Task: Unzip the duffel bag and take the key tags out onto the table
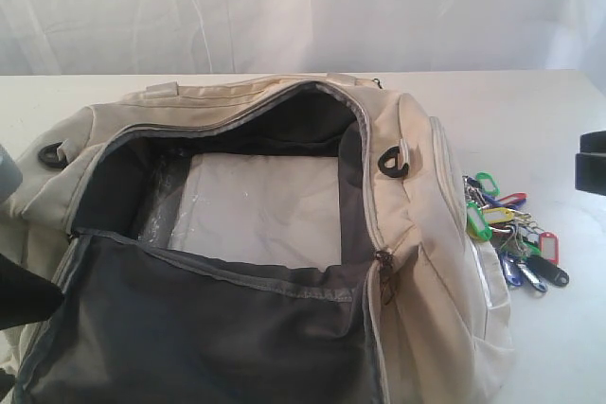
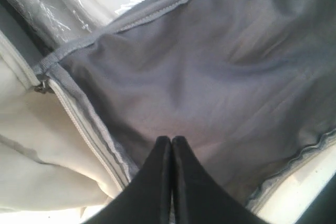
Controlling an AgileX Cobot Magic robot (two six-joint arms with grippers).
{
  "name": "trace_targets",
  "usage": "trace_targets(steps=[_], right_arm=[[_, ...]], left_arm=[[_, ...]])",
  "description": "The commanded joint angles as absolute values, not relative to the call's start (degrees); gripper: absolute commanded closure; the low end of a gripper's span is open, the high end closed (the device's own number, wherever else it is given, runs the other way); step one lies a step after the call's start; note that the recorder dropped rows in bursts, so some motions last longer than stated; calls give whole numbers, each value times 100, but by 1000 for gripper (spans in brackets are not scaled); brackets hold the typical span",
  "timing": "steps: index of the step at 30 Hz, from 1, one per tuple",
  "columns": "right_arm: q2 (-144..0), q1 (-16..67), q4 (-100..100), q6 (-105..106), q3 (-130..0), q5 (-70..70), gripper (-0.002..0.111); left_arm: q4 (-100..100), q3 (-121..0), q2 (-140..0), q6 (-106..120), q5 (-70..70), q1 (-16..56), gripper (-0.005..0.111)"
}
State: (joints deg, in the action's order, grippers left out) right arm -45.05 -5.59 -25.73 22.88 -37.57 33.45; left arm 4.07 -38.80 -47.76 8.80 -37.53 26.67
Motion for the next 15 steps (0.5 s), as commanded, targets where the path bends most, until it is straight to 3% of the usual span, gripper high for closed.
trace_targets(steps=[1, 15], right_arm=[[-4349, -571, -2648, 2220, -3593, 3018, 108], [-4348, -571, -2870, 2040, -3593, 3022, 108]], left_arm=[[378, -3851, -4736, 985, -3636, 2714, 107], [378, -3851, -4736, 985, -3636, 2714, 107]])
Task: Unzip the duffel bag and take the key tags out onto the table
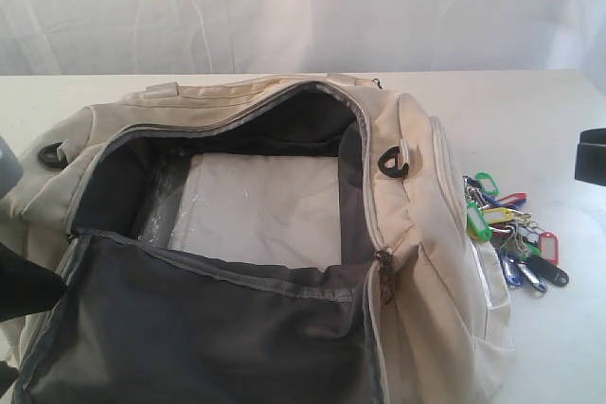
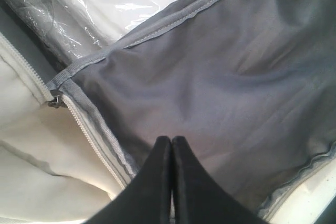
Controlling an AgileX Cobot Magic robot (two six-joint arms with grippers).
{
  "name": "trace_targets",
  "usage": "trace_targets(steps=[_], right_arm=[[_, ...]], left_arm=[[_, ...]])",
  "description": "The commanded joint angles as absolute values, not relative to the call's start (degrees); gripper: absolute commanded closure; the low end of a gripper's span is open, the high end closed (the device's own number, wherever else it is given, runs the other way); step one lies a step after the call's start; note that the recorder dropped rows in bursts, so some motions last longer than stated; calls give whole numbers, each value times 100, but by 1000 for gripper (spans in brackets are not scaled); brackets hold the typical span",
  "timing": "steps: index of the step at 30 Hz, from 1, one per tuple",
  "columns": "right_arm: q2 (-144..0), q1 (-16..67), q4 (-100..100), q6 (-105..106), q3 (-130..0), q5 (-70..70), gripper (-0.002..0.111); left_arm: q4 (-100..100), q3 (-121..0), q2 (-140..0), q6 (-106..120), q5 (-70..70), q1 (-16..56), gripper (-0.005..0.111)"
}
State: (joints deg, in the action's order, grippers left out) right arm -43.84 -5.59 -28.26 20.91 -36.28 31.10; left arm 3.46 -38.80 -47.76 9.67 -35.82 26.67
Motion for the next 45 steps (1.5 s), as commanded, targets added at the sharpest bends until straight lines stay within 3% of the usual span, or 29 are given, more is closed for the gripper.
trace_targets(steps=[1, 14, 32, 45], right_arm=[[-4348, -571, -2859, 2040, -3593, 3022, 108], [-4348, -571, -2846, 2040, -3593, 3022, 108], [-4348, -571, -2846, 2040, -3593, 3022, 108], [-4348, -571, -2846, 2040, -3593, 3022, 108]], left_arm=[[378, -3851, -4736, 985, -3636, 2714, 107], [365, -3851, -4105, 1003, -3643, 2617, 107], [361, -3851, -1065, 1022, -3643, 139, 107], [339, -3707, 0, 1032, -3560, -90, 107]])
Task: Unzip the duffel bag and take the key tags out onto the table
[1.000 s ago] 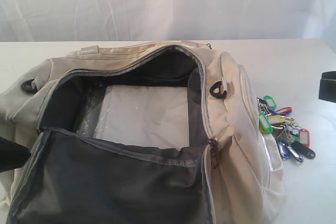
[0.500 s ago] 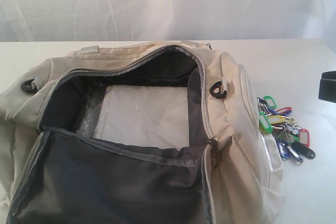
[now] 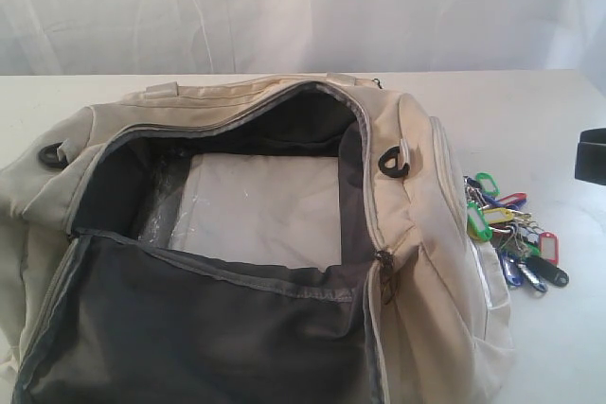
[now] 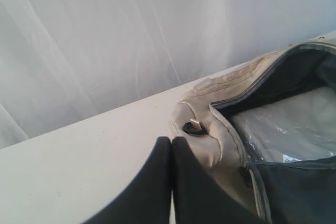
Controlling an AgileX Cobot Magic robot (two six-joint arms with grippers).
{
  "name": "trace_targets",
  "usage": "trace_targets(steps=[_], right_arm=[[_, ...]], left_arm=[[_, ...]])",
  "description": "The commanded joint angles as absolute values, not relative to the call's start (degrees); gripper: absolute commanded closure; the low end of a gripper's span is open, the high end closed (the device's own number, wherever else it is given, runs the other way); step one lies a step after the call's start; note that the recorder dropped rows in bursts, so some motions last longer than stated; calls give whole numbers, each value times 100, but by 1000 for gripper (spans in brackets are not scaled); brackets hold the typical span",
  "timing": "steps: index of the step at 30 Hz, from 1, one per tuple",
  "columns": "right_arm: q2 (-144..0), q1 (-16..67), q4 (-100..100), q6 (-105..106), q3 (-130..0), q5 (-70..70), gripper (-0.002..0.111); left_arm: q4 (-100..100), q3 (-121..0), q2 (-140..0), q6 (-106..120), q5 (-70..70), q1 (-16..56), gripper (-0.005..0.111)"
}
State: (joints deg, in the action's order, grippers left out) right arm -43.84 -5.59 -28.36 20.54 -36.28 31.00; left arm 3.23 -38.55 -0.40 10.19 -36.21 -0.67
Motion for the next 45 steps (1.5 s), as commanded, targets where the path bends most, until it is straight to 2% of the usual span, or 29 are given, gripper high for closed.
trace_targets(steps=[1, 23, 38, 45], right_arm=[[-4348, -571, -2846, 2040, -3593, 3022, 108], [-4348, -571, -2846, 2040, -3593, 3022, 108], [-4348, -571, -2846, 2040, -3593, 3022, 108], [-4348, -571, -2846, 2040, -3593, 3022, 108]], left_arm=[[339, -3597, 0, 1032, -3460, -90, 107], [293, -309, 0, 1101, -2109, -90, 107], [293, 0, 0, 1101, -1958, -102, 107], [293, 0, 0, 1101, -1946, -401, 107]])
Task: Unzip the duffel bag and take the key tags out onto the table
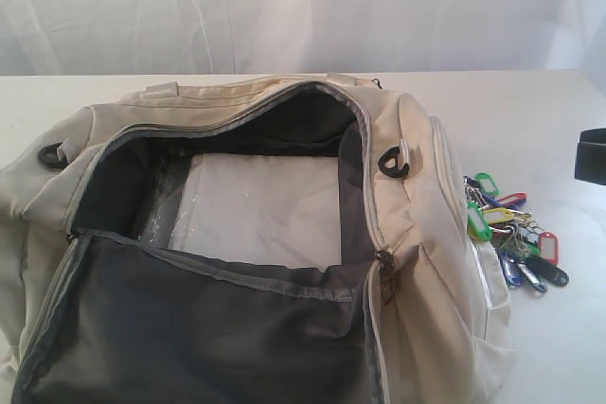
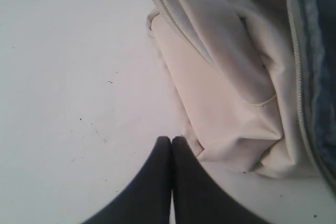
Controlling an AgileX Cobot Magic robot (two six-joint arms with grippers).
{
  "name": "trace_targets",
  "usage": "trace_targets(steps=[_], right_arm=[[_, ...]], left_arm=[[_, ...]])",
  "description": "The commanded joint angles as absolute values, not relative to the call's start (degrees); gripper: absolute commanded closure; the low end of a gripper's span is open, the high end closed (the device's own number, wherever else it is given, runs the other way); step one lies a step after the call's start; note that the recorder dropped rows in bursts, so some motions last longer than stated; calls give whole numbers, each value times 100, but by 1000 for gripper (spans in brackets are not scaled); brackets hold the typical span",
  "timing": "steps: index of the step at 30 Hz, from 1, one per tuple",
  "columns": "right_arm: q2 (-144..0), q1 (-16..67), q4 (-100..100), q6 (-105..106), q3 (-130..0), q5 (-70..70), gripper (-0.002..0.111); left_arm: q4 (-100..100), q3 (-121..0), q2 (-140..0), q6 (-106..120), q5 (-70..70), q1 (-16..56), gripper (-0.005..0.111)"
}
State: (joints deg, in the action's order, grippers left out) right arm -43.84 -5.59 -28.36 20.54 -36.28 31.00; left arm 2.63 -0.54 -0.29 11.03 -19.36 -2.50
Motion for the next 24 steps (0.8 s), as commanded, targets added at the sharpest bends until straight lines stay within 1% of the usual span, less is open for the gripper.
trace_targets(steps=[1, 10, 24], right_arm=[[-4348, -571, -2846, 2040, -3593, 3022, 108], [-4348, -571, -2846, 2040, -3593, 3022, 108], [-4348, -571, -2846, 2040, -3593, 3033, 108]], left_arm=[[293, 0, 0, 1101, -1946, -401, 107], [293, 0, 0, 1101, -1717, -400, 107], [293, 0, 0, 1101, -1728, -400, 107]])
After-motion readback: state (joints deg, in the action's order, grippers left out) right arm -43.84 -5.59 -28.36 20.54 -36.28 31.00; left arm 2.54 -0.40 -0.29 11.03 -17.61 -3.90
